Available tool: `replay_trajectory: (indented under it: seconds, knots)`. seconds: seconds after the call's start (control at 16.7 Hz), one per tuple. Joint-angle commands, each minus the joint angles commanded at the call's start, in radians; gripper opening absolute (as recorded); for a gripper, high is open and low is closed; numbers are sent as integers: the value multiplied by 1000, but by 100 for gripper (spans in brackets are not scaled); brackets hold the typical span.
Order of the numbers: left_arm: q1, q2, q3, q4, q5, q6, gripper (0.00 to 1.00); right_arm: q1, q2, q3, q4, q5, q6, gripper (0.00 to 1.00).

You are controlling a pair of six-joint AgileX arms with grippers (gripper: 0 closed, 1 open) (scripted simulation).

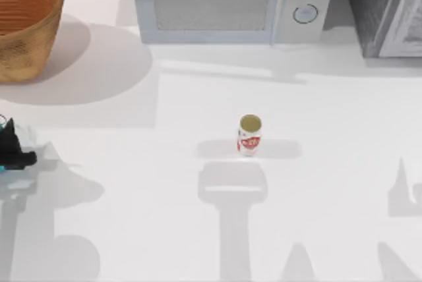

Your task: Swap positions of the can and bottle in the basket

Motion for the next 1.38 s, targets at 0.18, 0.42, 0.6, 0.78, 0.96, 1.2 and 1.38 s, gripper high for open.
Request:
replay_trajectory:
  seconds: [0.18,0.42,0.6,0.78,0.96,1.2,1.38]
  knots:
    - [10,-11,4,-9,-1,2,0,0,0,0,0,0,0,100]
    - [102,-133,75,-125,-2,10,0,0,0,0,0,0,0,100]
    - [183,-253,182,-288,0,15,0,0,0,0,0,0,0,100]
    - [227,-339,332,-496,2,19,0,0,0,0,0,0,0,100]
    - [222,-375,512,-729,4,20,0,0,0,0,0,0,0,100]
    - [159,-369,762,-1043,8,12,0,0,0,0,0,0,0,100]
    - [96,-347,926,-1247,9,2,0,0,0,0,0,0,0,100]
